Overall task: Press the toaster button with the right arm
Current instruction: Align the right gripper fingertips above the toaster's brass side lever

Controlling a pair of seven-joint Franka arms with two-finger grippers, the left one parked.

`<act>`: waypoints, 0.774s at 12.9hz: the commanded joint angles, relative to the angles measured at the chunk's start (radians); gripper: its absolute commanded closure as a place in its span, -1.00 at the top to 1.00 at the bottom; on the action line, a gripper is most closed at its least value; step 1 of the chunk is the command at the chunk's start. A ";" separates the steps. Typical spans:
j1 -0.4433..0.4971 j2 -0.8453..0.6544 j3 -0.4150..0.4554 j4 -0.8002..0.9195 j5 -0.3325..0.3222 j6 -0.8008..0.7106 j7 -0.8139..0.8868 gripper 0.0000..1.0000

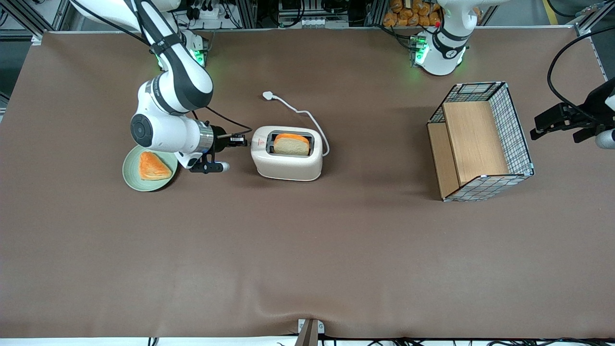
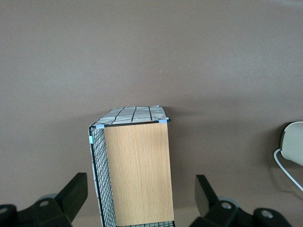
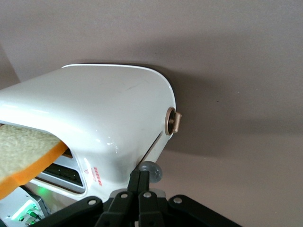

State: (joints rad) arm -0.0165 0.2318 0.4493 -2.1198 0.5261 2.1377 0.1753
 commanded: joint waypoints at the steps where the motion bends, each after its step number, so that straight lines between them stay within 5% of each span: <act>1: -0.013 -0.037 0.011 -0.046 0.034 0.005 -0.025 -1.00; 10: -0.016 -0.020 0.011 -0.065 0.064 0.028 -0.068 -1.00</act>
State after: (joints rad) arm -0.0166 0.2318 0.4483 -2.1542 0.5507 2.1481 0.1483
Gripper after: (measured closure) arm 0.991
